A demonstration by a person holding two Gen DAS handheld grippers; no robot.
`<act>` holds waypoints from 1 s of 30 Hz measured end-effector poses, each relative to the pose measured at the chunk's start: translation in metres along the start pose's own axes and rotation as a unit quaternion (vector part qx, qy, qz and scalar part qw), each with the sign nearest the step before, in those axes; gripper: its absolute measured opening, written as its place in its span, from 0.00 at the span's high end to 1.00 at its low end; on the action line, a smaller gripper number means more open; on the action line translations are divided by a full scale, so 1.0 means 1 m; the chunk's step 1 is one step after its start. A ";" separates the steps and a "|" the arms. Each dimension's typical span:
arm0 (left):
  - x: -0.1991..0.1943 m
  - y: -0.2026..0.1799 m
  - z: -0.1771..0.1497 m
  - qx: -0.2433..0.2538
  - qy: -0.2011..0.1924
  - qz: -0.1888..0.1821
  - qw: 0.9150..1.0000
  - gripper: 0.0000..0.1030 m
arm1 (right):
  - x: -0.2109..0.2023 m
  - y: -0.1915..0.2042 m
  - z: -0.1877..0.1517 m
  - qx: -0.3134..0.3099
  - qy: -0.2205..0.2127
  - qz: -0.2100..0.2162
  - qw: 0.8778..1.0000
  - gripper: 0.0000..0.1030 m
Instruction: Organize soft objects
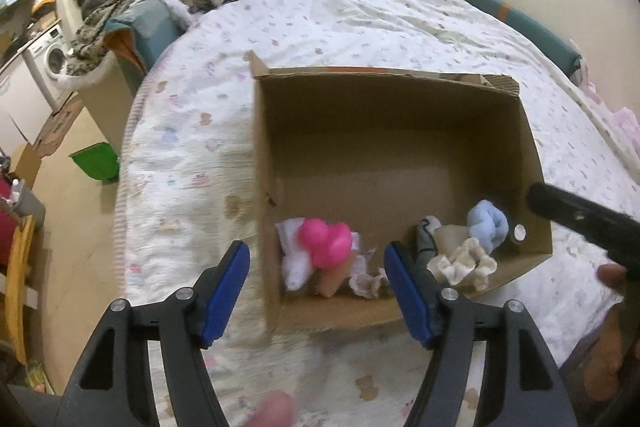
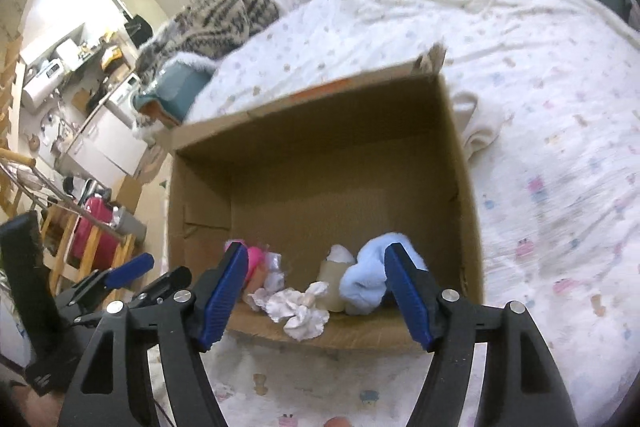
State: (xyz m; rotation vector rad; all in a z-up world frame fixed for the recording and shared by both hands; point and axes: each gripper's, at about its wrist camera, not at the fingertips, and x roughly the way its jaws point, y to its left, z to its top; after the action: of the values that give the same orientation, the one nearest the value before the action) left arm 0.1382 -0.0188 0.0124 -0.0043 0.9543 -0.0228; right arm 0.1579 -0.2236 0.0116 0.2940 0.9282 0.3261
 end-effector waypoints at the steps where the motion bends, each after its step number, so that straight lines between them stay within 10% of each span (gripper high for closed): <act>1: -0.004 0.004 -0.001 -0.009 0.000 0.000 1.000 0.35 | -0.005 0.003 0.000 -0.007 -0.003 -0.011 1.000 0.19; 5: -0.027 0.019 -0.006 -0.033 -0.012 -0.003 0.999 0.28 | -0.031 0.009 -0.005 -0.008 -0.021 -0.027 0.999 0.00; 14: -0.082 0.039 -0.028 -0.063 -0.061 0.009 0.996 0.00 | -0.070 0.014 -0.029 0.005 -0.069 -0.046 0.997 0.00; 30: -0.107 0.037 -0.078 -0.060 -0.087 0.013 0.994 0.00 | -0.072 0.029 -0.083 -0.037 -0.099 -0.103 0.989 0.00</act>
State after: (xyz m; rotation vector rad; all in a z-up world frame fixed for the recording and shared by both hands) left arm 0.0128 0.0206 0.0541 -0.1045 0.7805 0.0578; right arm 0.0456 -0.2172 0.0281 0.1566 0.7412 0.1369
